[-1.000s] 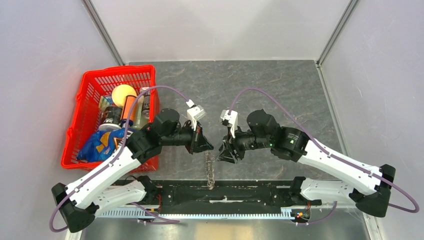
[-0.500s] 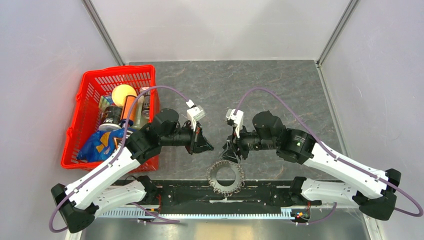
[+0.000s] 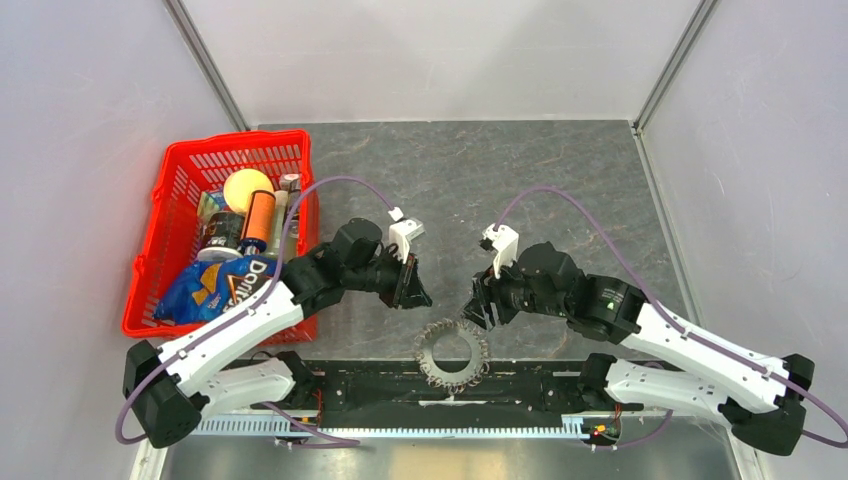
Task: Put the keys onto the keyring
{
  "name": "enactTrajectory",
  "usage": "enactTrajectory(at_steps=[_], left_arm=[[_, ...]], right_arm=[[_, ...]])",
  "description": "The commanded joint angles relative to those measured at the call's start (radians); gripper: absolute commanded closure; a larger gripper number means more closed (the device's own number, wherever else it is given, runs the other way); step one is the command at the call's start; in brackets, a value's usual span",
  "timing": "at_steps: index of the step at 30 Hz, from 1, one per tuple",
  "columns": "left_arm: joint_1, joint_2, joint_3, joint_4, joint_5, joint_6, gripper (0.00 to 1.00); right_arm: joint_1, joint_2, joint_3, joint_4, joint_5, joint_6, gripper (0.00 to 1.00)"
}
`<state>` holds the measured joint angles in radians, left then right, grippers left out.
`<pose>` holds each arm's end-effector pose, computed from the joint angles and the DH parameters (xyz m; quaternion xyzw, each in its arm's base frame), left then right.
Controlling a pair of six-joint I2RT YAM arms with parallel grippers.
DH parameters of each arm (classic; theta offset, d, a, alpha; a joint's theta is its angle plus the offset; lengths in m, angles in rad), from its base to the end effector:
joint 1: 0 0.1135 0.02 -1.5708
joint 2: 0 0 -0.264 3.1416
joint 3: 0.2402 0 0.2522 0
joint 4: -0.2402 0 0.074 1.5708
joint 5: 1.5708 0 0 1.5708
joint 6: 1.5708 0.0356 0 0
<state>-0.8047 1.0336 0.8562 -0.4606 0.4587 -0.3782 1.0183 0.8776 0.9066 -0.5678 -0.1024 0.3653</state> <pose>0.1423 -0.1707 0.2931 0.2840 0.8285 -0.4127 0.2503 0.0957 0.1622 0.3275 -0.3025 0.8147 0.3486 0.3511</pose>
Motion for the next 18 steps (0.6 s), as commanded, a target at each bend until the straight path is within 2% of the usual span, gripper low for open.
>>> enactTrajectory(at_steps=[1,6,18], left_arm=[[-0.005,0.027,-0.006,0.068,-0.024,-0.044,0.75],[-0.011,0.080,-0.008,0.086,-0.038,-0.079,0.61],[-0.022,0.104,-0.063,0.089,-0.129,-0.173,0.52]], right_arm=[[0.002,-0.014,-0.040,-0.027,0.123,0.110,0.36],[0.002,-0.008,-0.064,-0.053,0.212,0.188,0.34],[0.000,0.018,-0.147,-0.064,0.298,0.324,0.33]])
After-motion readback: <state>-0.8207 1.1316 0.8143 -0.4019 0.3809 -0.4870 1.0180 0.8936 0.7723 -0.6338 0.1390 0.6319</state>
